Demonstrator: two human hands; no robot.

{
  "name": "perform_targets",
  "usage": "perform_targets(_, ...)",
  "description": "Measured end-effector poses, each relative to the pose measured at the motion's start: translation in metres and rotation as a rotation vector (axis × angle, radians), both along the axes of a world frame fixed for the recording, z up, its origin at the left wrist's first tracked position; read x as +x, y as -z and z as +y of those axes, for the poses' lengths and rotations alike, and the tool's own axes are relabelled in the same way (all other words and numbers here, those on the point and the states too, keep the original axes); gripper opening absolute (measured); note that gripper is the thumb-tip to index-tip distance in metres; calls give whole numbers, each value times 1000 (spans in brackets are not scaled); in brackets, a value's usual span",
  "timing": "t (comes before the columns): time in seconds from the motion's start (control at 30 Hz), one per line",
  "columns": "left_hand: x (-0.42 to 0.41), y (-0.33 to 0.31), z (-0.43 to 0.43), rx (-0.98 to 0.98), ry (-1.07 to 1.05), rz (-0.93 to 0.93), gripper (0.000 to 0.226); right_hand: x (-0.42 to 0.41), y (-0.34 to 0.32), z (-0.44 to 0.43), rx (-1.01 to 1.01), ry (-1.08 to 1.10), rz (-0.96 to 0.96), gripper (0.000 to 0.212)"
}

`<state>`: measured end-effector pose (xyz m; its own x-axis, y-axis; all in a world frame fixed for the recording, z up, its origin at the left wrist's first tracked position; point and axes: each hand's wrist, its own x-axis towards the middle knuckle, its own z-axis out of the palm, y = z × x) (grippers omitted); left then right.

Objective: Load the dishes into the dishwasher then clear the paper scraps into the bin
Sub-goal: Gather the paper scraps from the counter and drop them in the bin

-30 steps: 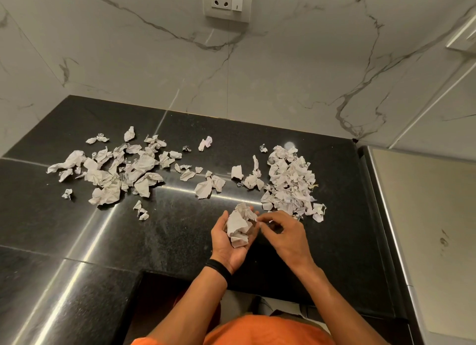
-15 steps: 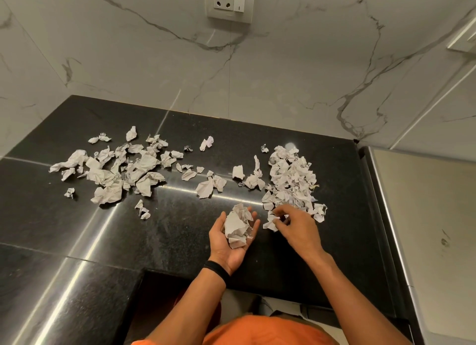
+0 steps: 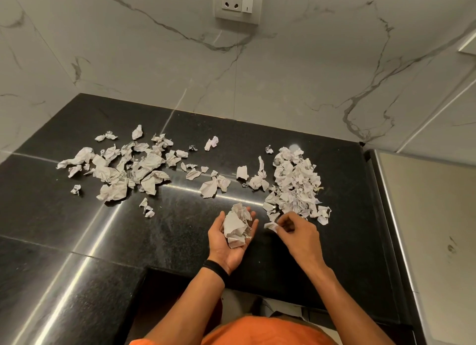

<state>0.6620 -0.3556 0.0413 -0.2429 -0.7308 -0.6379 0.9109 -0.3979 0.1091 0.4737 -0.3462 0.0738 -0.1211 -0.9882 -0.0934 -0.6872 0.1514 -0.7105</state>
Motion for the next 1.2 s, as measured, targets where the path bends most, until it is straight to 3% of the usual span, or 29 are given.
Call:
perform_targets(0.17, -2, 1, -1, 5, 32, -27, 56, 21, -18, -6, -45, 43, -293, 16)
perform_targets(0.53, 0, 5, -3, -44, 82, -45, 63, 52, -14, -8, -30, -25, -426, 15)
perform_targets(0.67, 3, -3, -2, -15, 11, -33, 55, 58, -9, -8, -106, 94, -514, 13)
perform_targets(0.77, 4, -9, -2, -25, -4, 10, 57, 69, -6, -6, -48, 240, -735, 9)
perform_targets(0.83, 5, -10, -2, -41, -6, 9, 59, 80, -5, -6, 19, 288, -925, 18)
perform_targets(0.97, 9, -12, 2, -58, 8, -14, 56, 102, -7, -7, 54, 349, -1109, 28)
perform_targets(1.2, 25, -20, 27, -83, -67, -71, 46, 138, -11, 6, 85, 372, -1132, 25)
